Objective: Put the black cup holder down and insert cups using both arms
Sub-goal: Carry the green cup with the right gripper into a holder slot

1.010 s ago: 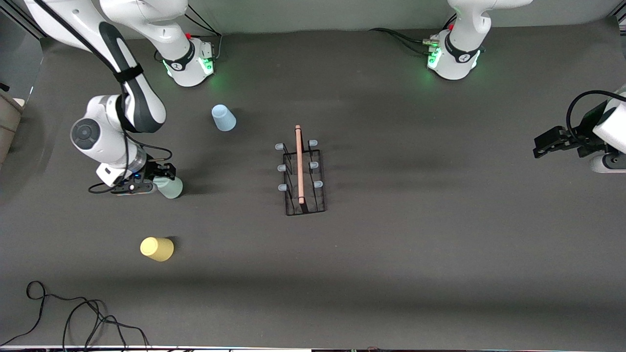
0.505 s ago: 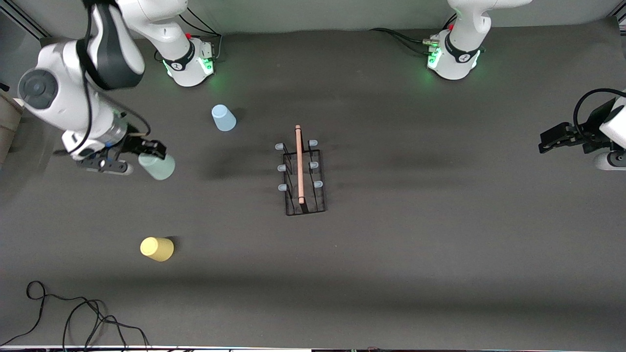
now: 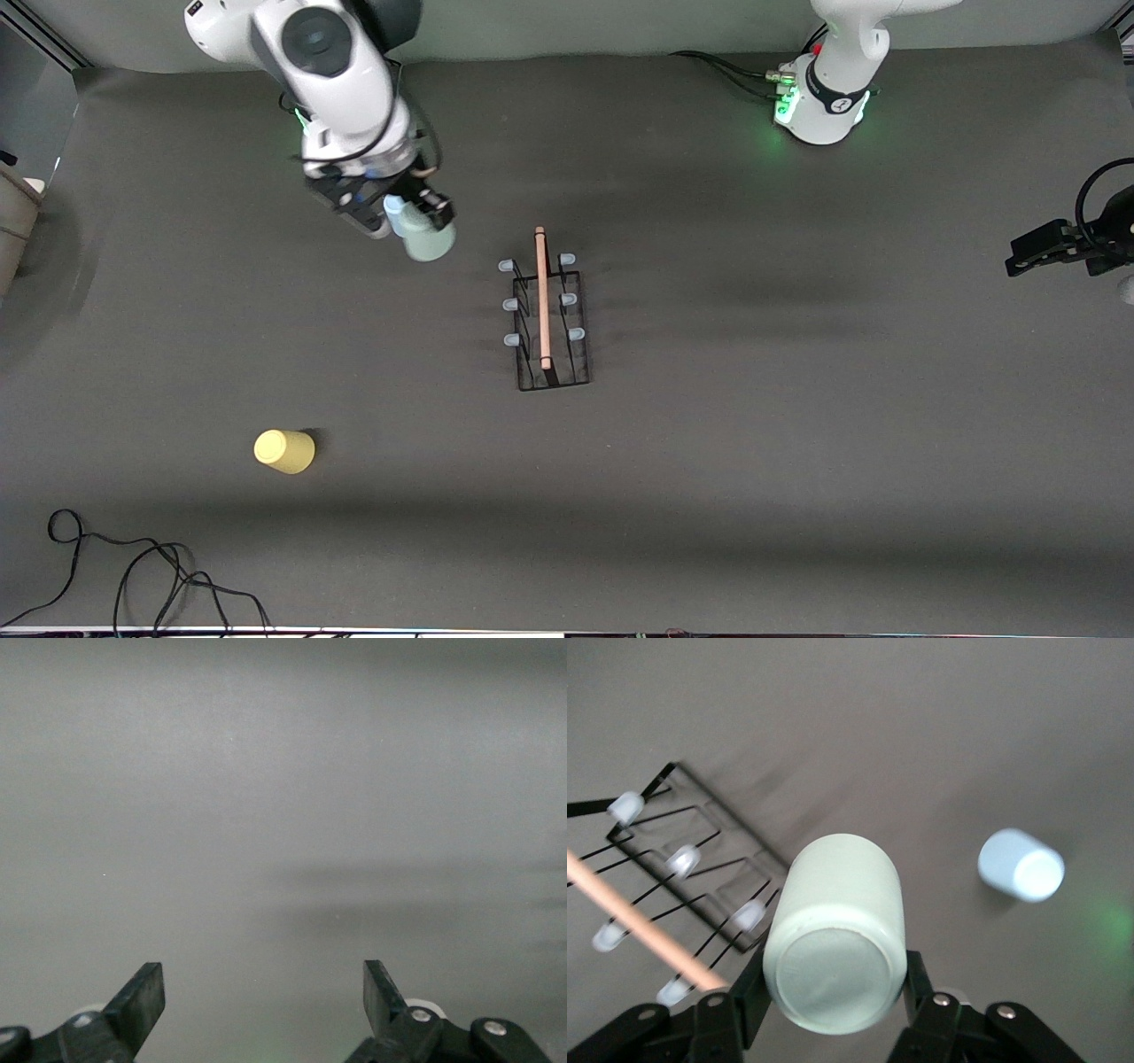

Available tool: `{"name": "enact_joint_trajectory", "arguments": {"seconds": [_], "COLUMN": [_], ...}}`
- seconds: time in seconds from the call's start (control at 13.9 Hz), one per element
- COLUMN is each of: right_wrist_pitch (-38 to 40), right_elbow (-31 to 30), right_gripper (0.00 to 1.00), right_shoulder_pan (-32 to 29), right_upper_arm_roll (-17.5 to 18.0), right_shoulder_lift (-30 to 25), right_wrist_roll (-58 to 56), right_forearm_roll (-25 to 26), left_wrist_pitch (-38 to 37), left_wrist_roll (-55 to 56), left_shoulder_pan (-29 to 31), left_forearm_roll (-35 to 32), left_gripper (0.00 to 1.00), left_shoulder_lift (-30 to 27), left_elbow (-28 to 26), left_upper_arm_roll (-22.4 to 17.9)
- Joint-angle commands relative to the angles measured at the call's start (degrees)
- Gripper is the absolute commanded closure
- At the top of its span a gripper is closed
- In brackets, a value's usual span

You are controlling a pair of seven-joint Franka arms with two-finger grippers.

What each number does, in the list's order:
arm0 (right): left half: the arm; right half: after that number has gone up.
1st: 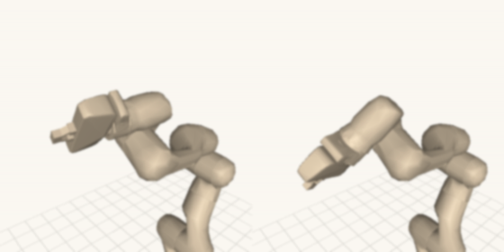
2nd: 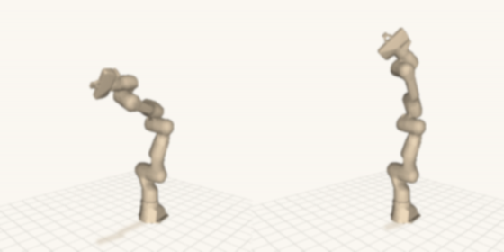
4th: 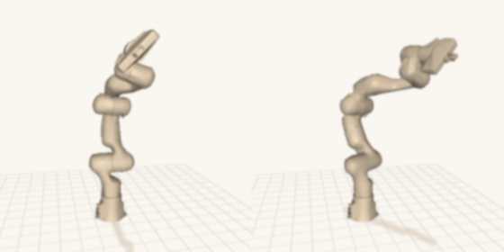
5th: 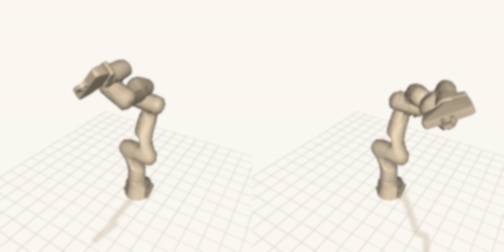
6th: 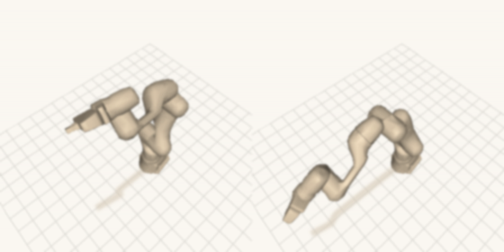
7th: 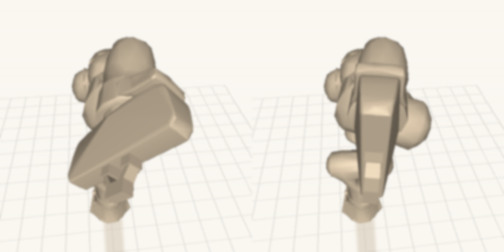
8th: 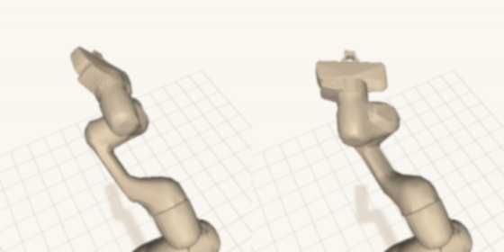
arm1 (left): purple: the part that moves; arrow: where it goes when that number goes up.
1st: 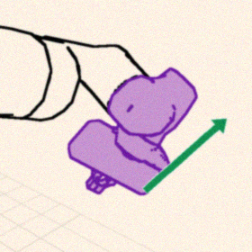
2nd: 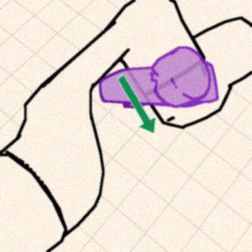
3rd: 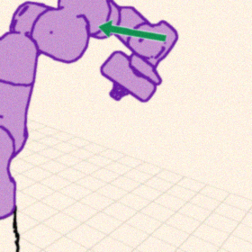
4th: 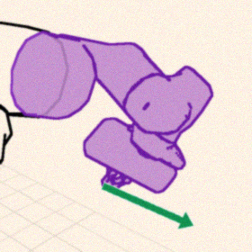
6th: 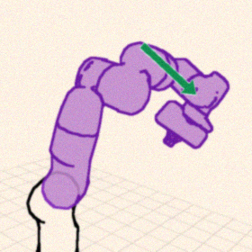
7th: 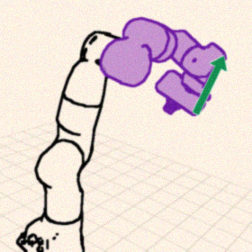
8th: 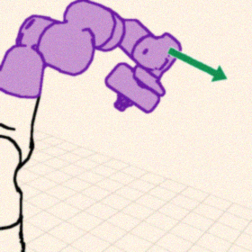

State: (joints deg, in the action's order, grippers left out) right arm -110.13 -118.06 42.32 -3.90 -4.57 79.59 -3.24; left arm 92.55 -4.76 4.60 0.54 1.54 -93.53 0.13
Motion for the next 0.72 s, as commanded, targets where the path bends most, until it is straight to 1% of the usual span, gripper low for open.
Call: {"name": "enact_joint_trajectory", "arguments": {"seconds": [0.0, 0.07, 0.22, 0.65], "right_wrist_pitch": [0.2, -1.5, -4.9, -9.7], "right_elbow": [6.9, 7.5, 7.3, 6.8], "right_gripper": [0.79, 0.79, 0.8, 0.79], "right_shoulder_pan": [2.7, 4.0, 4.2, 4.3], "right_upper_arm_roll": [-0.8, -0.8, -0.8, -0.8], "right_shoulder_lift": [6.4, 8.1, 9.7, 13.7], "right_wrist_roll": [7.8, 9.1, 9.3, 9.9], "right_forearm_roll": [-2.4, -2.4, -2.4, -2.5], "left_wrist_pitch": [-0.5, -0.5, -0.5, -0.4], "left_wrist_roll": [-0.9, -0.9, -0.9, -1.0], "left_shoulder_pan": [0.3, 0.3, 0.4, 0.4], "left_forearm_roll": [0.0, 0.0, 0.0, 0.1], "left_gripper": [0.0, 0.0, 0.0, 0.0], "left_shoulder_lift": [-0.4, -0.4, -0.4, -0.1], "left_elbow": [0.0, -0.1, -0.1, -0.4], "left_upper_arm_roll": [0.3, 0.3, 0.3, 0.3]}}
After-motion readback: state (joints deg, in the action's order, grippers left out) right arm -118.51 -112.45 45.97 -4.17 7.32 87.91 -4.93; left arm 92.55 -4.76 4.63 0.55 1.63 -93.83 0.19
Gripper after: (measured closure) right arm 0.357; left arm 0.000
